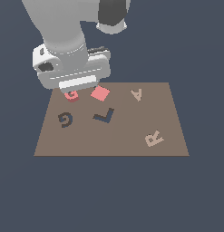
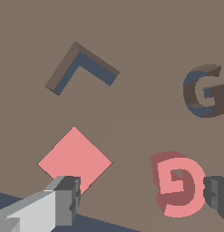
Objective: Insert a designated object into the corresponding slot on a board.
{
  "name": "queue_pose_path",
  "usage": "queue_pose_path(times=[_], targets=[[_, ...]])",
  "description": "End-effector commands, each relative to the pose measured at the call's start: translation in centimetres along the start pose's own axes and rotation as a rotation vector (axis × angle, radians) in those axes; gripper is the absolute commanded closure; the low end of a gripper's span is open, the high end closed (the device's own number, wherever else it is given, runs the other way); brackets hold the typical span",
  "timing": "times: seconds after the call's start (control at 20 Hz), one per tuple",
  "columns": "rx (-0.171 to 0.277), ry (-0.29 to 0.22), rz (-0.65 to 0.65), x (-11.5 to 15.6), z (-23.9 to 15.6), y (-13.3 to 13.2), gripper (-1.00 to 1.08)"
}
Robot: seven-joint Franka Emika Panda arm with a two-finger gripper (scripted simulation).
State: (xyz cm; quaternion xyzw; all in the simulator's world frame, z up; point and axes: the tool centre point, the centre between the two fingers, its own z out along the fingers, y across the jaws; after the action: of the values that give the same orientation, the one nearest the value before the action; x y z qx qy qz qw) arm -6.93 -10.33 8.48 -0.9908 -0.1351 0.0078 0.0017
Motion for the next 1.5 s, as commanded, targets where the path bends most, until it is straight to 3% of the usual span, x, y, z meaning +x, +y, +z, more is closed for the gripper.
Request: queue_pose_path(times=[0.0,0.6,1.4,1.45], targets=[[-0.002,0.004,-0.035,-0.7,0.9,1.2,-0.92],[-0.006,0.014,-0.122,-2.2,3.3,4.7,-0.92],[-0.006,0.015,-0.128,-2.3,5.5,5.0,-0.92],[-0.006,0.015,-0.128,-2.3,5.5,5.0,1.08]])
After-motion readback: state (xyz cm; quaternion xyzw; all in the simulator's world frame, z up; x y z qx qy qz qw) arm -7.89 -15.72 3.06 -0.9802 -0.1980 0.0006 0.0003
